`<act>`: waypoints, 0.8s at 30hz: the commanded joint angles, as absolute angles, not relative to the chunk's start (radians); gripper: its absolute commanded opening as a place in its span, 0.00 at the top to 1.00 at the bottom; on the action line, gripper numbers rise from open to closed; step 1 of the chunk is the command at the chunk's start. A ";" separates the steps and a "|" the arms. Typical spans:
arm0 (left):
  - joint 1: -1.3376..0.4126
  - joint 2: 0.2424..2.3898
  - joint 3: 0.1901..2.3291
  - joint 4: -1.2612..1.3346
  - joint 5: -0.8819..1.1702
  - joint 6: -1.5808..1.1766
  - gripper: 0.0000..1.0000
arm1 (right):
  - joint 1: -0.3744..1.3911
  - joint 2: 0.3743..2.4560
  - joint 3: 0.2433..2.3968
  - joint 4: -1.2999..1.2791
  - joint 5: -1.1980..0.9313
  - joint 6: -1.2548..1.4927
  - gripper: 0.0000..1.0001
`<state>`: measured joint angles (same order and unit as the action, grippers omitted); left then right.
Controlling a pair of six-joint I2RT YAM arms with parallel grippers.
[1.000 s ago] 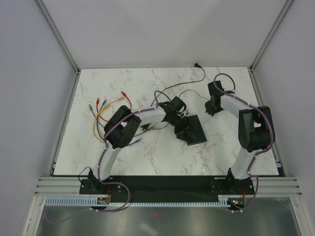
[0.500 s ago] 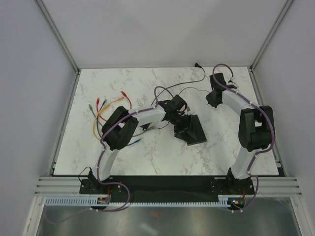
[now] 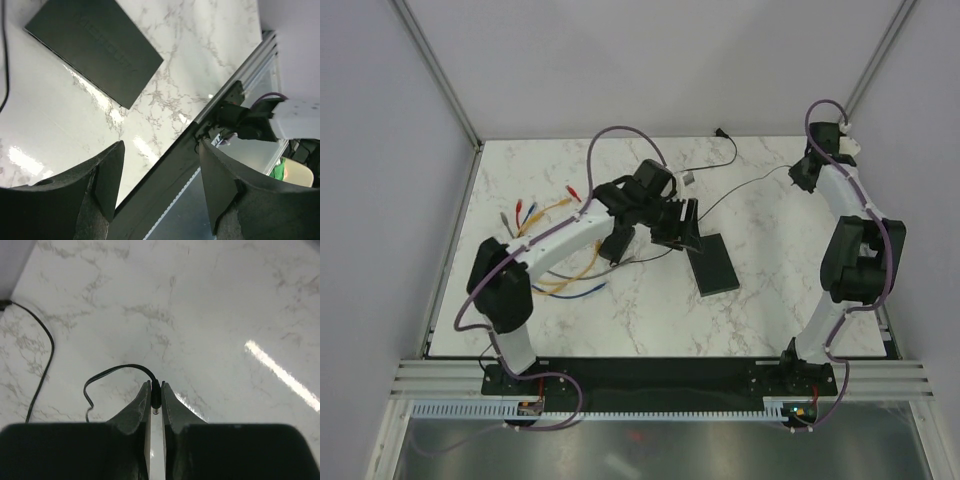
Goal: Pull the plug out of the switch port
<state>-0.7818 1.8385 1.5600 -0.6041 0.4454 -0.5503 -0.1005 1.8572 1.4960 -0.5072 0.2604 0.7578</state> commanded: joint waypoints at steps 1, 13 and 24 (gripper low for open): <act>-0.758 1.660 1.522 -0.637 0.396 -0.480 0.31 | -0.155 1.905 1.592 -0.472 0.215 0.680 1.00; -0.565 1.424 1.401 -0.729 0.433 -0.508 0.28 | -0.181 2.088 1.712 -0.589 0.169 0.632 0.93; -0.545 1.367 1.401 -0.749 0.440 -0.522 0.27 | -0.179 2.111 1.712 -0.686 0.219 0.537 0.49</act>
